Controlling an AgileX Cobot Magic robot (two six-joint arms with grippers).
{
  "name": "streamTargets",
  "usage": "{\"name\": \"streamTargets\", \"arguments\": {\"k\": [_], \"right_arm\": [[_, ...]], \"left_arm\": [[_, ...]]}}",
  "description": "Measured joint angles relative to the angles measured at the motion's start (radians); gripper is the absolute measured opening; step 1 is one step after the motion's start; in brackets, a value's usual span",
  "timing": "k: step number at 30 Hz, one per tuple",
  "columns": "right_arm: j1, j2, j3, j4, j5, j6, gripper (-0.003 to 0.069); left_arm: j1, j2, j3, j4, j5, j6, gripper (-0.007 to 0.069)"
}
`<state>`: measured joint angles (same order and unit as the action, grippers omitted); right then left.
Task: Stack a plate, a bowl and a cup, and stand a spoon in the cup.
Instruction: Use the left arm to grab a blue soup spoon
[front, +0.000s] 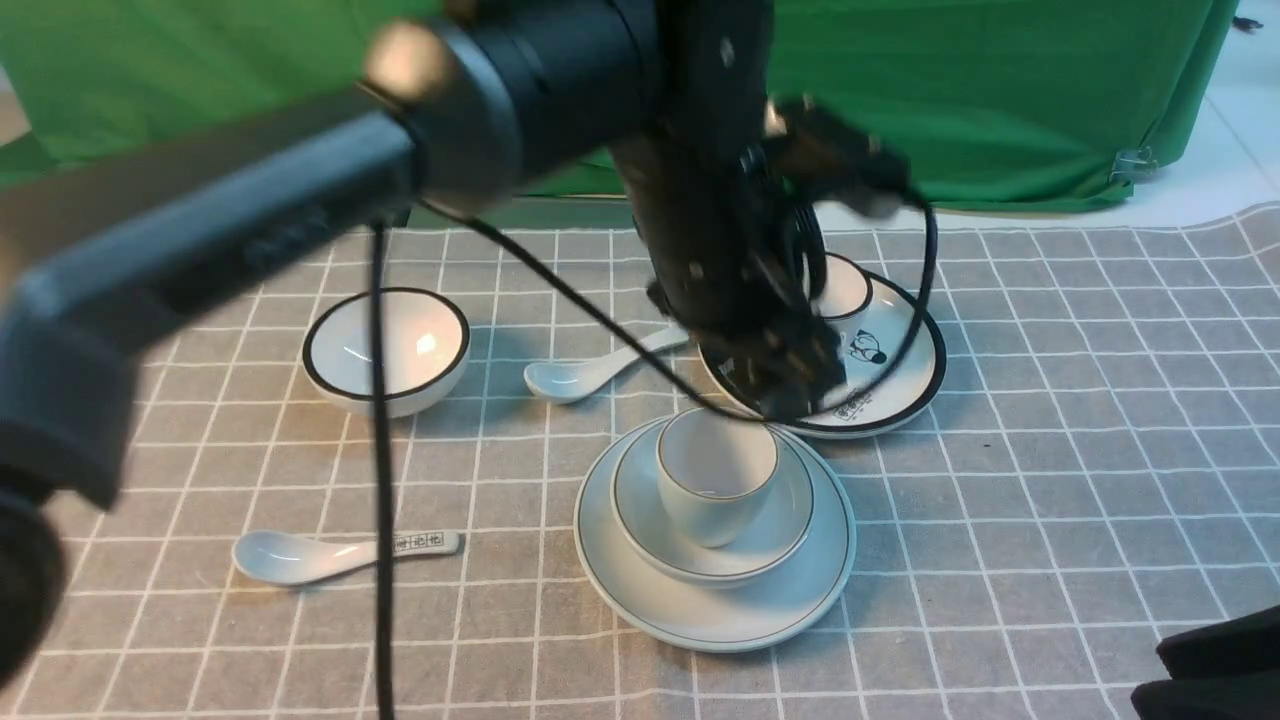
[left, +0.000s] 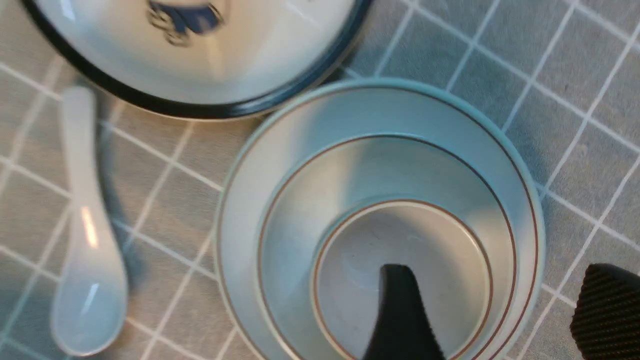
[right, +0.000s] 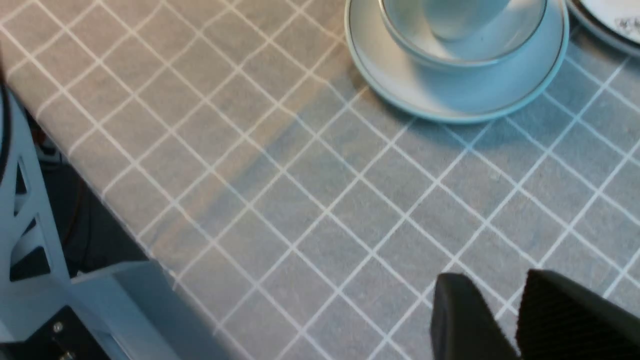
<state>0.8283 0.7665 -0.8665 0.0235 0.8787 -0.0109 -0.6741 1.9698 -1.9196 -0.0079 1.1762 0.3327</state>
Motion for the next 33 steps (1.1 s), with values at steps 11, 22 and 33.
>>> {"name": "streamTargets", "arguments": {"k": [11,22,33], "right_arm": [[0.000,0.000,0.001,0.000,0.001,0.000,0.0235],[0.000,0.000,0.001,0.000,0.043,0.045,0.0241],[0.000,0.000,0.001,0.000,0.044,0.081,0.0241]], "left_arm": [[0.304,0.259,-0.237,-0.222,0.034,0.244,0.0175],[0.329,0.479,-0.450,-0.174,0.024,0.362,0.0493],[0.294,0.556,-0.452,-0.146,-0.031,0.398,0.0479]]}}
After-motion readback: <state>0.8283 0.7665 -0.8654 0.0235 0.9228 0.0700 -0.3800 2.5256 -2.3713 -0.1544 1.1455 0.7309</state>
